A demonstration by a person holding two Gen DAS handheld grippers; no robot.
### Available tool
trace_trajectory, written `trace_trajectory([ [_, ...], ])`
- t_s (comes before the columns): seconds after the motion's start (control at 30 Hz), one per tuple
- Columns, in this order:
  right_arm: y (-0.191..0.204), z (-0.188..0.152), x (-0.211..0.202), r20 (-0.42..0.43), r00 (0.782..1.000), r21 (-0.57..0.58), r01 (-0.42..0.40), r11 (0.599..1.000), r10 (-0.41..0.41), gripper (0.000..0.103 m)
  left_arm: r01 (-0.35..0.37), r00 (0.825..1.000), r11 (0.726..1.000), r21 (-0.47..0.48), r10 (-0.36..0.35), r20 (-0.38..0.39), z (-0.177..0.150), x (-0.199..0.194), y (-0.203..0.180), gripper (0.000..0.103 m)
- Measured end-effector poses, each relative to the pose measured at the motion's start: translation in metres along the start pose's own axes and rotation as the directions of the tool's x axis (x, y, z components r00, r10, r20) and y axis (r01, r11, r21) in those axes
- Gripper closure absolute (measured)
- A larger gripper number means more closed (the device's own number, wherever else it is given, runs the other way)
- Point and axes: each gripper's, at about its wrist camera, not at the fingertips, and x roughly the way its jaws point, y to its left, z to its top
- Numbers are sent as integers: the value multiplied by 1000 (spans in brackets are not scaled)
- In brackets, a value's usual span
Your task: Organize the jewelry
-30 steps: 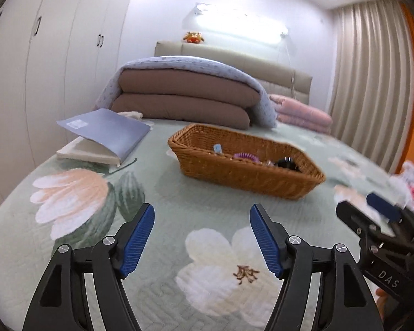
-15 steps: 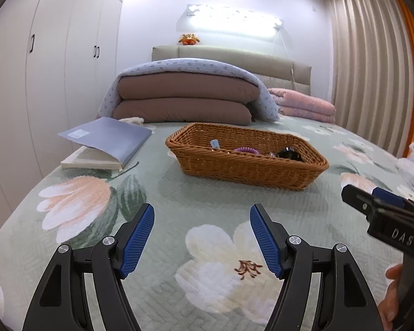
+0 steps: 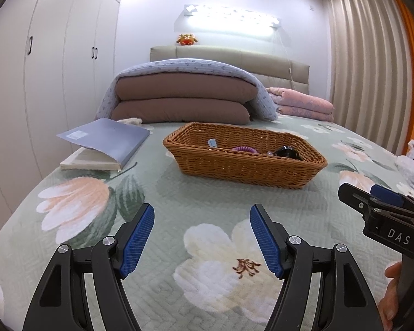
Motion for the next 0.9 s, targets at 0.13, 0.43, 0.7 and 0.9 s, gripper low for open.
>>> trace_trajectory([
  [0.13,0,0,0,-1,1000,-2,0,1000,0,16,-2,1000,1000,14,2,3,0,-1,-4,30],
  [0.43,1,-1,1,-7,1000,-5,3,1000,-3,16,-1,1000,1000,13,1,-5,0,-1,-4,30],
  [0.7,2,-1,1,-9,1000,-6,2,1000,-2,16,-1,1000,1000,23,1,-11,0,0,-6,30],
  [0.9,2,-1,1,-11,1000,-6,2,1000,-2,16,-3,1000,999,33,3,-14,0,1,-8,30],
])
